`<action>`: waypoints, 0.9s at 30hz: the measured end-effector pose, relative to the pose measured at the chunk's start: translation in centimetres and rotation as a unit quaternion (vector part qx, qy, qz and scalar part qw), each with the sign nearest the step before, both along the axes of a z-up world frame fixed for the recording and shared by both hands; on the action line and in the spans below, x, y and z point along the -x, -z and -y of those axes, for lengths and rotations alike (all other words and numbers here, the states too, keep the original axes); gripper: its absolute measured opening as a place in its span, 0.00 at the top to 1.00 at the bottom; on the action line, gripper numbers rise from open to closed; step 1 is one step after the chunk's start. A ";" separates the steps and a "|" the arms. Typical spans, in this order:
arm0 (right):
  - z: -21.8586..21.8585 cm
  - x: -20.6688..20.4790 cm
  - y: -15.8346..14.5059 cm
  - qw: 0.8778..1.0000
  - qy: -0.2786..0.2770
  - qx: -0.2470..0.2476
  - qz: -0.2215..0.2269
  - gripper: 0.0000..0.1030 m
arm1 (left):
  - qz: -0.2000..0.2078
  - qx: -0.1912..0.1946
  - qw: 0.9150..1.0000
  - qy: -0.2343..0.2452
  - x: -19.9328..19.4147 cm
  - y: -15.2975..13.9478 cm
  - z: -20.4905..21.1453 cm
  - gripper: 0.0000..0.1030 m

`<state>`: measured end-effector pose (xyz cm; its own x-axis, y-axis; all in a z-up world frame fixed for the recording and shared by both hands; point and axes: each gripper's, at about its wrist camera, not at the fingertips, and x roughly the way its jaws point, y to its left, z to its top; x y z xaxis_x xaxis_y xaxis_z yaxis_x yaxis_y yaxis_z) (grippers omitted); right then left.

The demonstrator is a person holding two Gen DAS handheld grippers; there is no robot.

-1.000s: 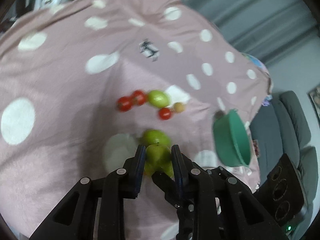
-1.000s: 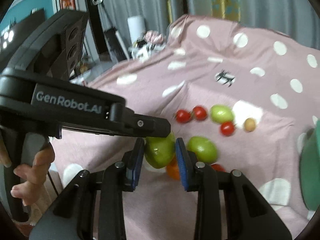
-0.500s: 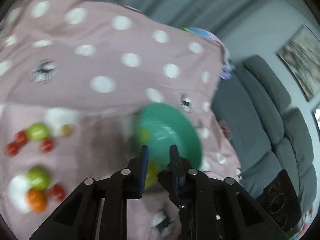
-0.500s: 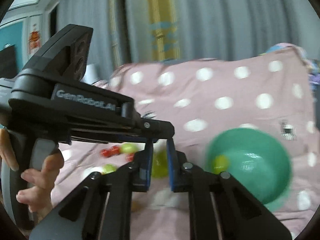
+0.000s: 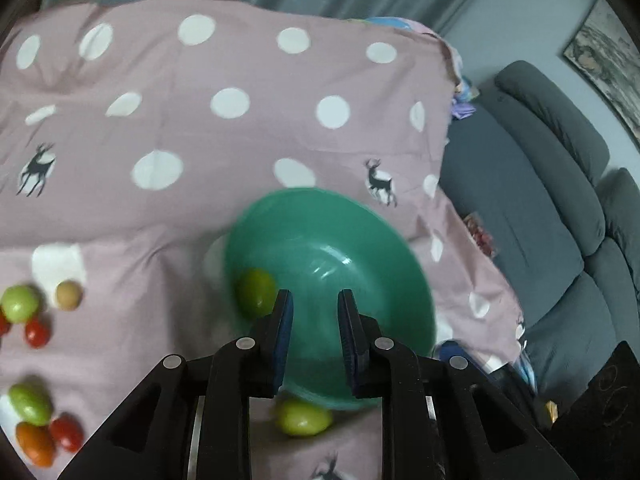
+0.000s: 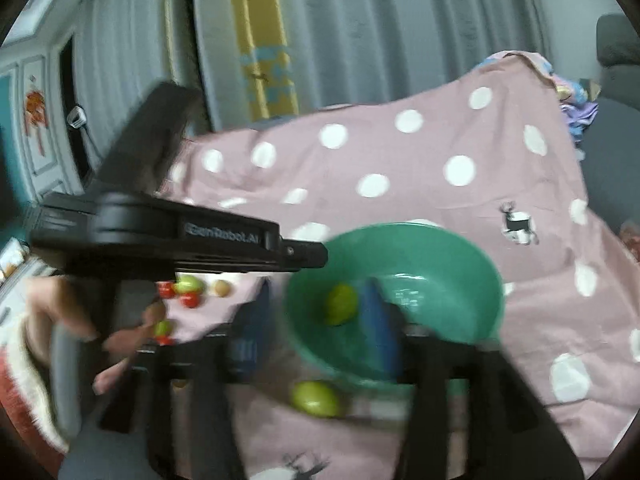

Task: Organize fruits
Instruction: 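Carry the green plum into the teal bowl and release it, then return the left gripper to the fruits and close on a green plum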

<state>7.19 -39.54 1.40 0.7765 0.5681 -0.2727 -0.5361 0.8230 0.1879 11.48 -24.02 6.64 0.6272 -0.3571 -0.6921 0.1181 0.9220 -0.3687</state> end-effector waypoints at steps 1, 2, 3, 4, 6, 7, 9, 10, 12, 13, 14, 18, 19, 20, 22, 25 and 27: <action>-0.2 0.2 0.0 1.000 -0.003 -0.002 -0.001 0.28 | -0.013 0.009 1.000 -0.006 0.5 0.2 -0.9 0.78; -0.3 0.7 0.0 1.000 -0.011 -0.004 0.000 0.27 | -0.021 0.014 1.000 -0.013 0.8 0.5 -1.6 0.70; -0.3 1.4 0.1 1.000 -0.023 -0.005 0.000 0.28 | -0.032 0.021 0.999 -0.024 1.6 0.8 -2.8 0.65; -0.1 1.7 0.3 1.000 -0.029 -0.004 -0.004 0.27 | -0.036 0.026 0.998 -0.033 2.1 1.0 -3.5 0.43; 0.1 2.4 0.8 0.999 -0.030 0.000 -0.016 0.26 | -0.027 0.044 0.997 -0.058 4.4 1.3 -5.8 0.13; 0.4 2.8 1.3 0.999 -0.030 -0.002 -0.024 0.25 | -0.018 0.047 0.997 -0.063 5.5 1.4 -6.7 0.09; 0.7 2.7 2.2 0.998 -0.024 -0.014 -0.047 0.25 | -0.002 0.041 0.996 -0.074 7.8 1.6 -8.5 0.09; 0.7 2.3 2.8 0.998 -0.022 -0.020 -0.062 0.25 | 0.004 0.032 0.996 -0.087 9.1 1.8 -9.7 0.09; 0.0 1.3 4.2 0.995 -0.010 -0.020 -0.102 0.26 | 0.014 0.026 0.993 -0.110 10.5 2.1 -11.0 0.09; -0.5 0.6 4.7 0.993 -0.008 -0.020 -0.117 0.28 | 0.020 0.027 0.992 -0.123 11.7 2.2 -12.1 0.09; -1.0 0.5 5.1 0.992 -0.011 -0.024 -0.125 0.31 | 0.024 0.028 0.991 -0.130 12.2 2.4 -12.7 0.09; -3.5 -1.3 6.6 0.989 0.012 0.009 -0.145 0.31 | 0.035 -0.001 0.984 -0.176 15.0 2.9 -16.1 0.09; -4.3 -2.0 7.2 0.987 0.019 0.023 -0.159 0.32 | 0.035 -0.004 0.982 -0.187 15.4 3.1 -16.7 0.09; -4.8 -2.6 7.7 0.984 0.026 0.029 -0.172 0.31 | 0.035 -0.004 0.981 -0.190 15.5 3.1 -17.0 0.09; -5.7 -3.5 8.6 0.981 0.037 0.038 -0.187 0.31 | 0.030 0.006 0.982 -0.187 15.8 3.3 -17.8 0.09; -6.7 -4.7 9.6 0.978 0.055 0.061 -0.194 0.55 | 0.024 0.017 0.983 -0.183 16.1 3.8 -18.4 0.09; -6.4 -4.9 9.6 0.977 0.066 0.036 -0.198 0.56 | 0.018 0.016 0.983 -0.184 16.3 4.0 -18.7 0.09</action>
